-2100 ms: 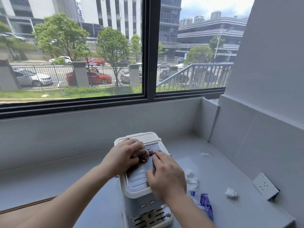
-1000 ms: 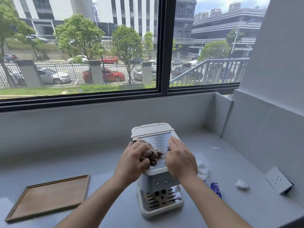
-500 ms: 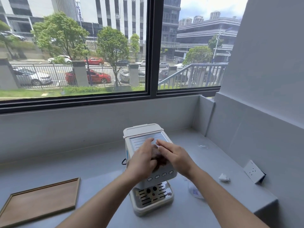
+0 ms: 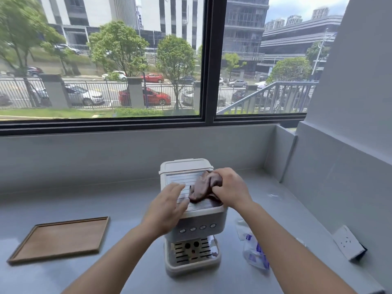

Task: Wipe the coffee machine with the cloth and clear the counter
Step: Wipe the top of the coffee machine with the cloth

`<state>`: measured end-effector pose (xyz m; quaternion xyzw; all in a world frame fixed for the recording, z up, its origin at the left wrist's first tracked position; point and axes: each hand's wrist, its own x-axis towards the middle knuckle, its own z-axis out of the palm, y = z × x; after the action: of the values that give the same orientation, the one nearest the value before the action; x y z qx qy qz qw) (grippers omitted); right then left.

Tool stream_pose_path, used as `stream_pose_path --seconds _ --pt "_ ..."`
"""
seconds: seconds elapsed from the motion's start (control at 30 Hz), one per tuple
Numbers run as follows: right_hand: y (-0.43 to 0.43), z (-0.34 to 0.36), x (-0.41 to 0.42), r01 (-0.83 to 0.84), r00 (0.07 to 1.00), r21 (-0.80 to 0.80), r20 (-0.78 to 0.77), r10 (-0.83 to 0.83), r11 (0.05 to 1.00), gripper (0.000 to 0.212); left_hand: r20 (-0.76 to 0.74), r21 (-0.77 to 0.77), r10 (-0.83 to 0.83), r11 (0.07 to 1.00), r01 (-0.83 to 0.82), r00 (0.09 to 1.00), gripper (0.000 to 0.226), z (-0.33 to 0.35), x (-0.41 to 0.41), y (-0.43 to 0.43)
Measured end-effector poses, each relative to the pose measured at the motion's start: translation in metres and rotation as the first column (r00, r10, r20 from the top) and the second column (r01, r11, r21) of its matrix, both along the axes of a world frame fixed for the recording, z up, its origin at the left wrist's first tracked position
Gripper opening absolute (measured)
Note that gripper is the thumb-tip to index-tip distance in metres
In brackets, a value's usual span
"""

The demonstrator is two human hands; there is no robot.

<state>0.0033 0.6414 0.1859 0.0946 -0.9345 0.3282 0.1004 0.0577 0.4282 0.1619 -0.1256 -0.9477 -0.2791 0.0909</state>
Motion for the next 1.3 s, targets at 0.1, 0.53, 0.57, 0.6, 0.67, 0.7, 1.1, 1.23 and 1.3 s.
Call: stream_pose_path --seconds 0.1,0.53,0.57,0.6,0.67,0.7,1.1,1.23,1.3 --pt "-0.010 0.000 -0.008 -0.106 0.985 -0.085 0.130 0.116 0.991 0.067 -0.133 -0.143 0.033 0.988 -0.053 0.991 0.048 -0.013 0.002 0.008" --pt "0.004 -0.047 0.041 -0.049 0.963 -0.261 -0.270 -0.024 0.964 0.015 -0.271 -0.239 0.093 0.958 -0.161 0.958 0.048 -0.022 0.005 0.014" --pt "0.005 -0.050 0.047 -0.028 0.957 -0.293 -0.284 -0.059 0.956 0.017 -0.275 -0.238 0.095 0.957 -0.163 0.957 0.046 -0.022 0.004 0.014" --pt "0.006 -0.052 0.050 -0.007 0.952 -0.316 -0.292 -0.090 0.949 0.018 -0.278 -0.236 0.096 0.958 -0.164 0.956 0.045 -0.022 0.004 0.014" --pt "0.008 -0.052 0.053 0.014 0.951 -0.330 -0.288 -0.115 0.944 0.018 -0.280 -0.237 0.092 0.958 -0.161 0.956 0.045 -0.021 0.004 0.015" --pt "0.010 -0.052 0.054 0.018 0.954 -0.327 -0.277 -0.114 0.945 0.018 -0.283 -0.235 0.090 0.959 -0.160 0.955 0.045 -0.021 0.004 0.015" --pt "0.020 -0.082 0.085 0.145 0.962 -0.594 -0.102 -0.253 0.791 0.021 -0.361 -0.186 0.090 0.968 -0.167 0.928 0.038 -0.029 0.012 0.015" --pt "0.026 -0.101 0.095 0.229 0.965 -0.631 0.050 -0.256 0.742 0.020 -0.357 -0.106 0.064 0.988 -0.109 0.932 0.045 -0.041 0.028 0.008" --pt "0.031 -0.115 0.100 0.275 0.959 -0.643 0.128 -0.254 0.715 0.018 -0.359 -0.053 0.082 0.993 -0.108 0.930 0.050 -0.055 0.044 0.002"
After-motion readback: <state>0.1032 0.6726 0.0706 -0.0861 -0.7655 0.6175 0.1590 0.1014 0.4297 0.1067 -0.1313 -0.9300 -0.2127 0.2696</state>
